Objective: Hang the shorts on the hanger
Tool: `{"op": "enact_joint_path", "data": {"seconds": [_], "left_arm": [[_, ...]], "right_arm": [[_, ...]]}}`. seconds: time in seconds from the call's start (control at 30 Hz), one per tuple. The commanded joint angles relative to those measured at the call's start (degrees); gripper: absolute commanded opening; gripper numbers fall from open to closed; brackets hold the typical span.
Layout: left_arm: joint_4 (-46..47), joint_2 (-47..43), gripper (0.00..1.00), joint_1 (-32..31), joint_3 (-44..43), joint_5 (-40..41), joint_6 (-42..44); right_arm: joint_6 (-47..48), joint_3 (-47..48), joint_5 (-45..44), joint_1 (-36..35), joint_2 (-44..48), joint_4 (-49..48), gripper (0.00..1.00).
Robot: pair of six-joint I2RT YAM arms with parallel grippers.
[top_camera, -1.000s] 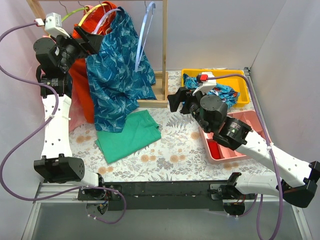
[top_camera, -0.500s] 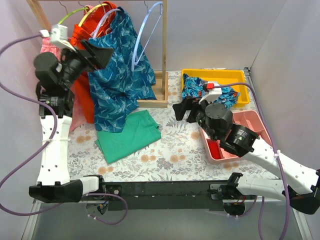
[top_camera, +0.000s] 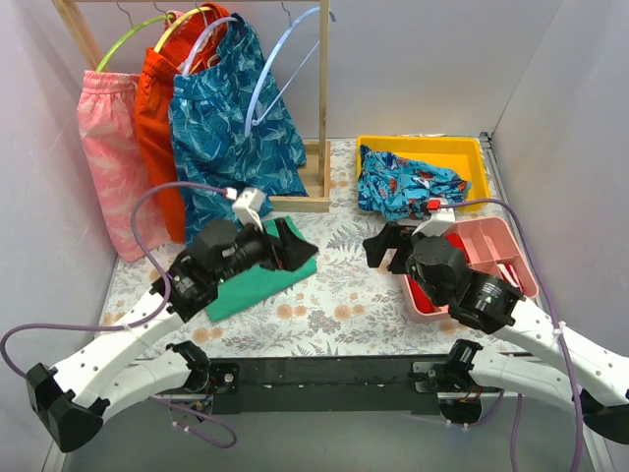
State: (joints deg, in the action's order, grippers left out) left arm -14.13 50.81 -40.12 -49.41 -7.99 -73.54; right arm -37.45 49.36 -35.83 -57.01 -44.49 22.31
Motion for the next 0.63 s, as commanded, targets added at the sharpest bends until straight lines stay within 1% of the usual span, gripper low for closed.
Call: {"op": "enact_joint_path", "data": {"seconds": [0.0, 0.07, 0.1, 0.2, 0.33, 0.4, 0.6], "left_arm": [[4.2, -2.0, 0.98, -8.6, 6.8, 12.1, -4.8], [4.2, -1.5, 0.98, -10.7, 8.5, 16.4, -5.6], [4.0, -1.2, 0.98, -11.6, 8.8, 17.1, -5.7], [2.6, -0.3, 0.98, -11.7, 8.4, 19.1, -5.3], [-1.7, 0.5, 0.98, -11.7, 7.0, 22.2, -6.1], [-3.0, 1.0, 0.98, -11.7, 6.3, 21.4, -5.4], [-1.8, 0.0, 0.98, -11.7, 5.7, 19.5, -4.2]], "right_arm": [[-5.0, -2.5, -0.9, -0.1, 0.2, 2.3, 0.92], [-6.1, -3.6, -0.7, -0.1, 0.1, 2.9, 0.93], [-6.5, -3.9, -0.7, -0.1, -0.1, 3.0, 0.93], [-7.1, -4.5, -1.0, -0.1, -0.2, 3.5, 0.93], [-7.5, -4.2, -1.9, -0.1, -0.3, 4.9, 0.94], [-7.8, -3.8, -2.3, -0.1, -0.2, 6.0, 0.94], [-8.3, -2.6, -3.4, -0.1, 0.2, 6.5, 0.95]]}}
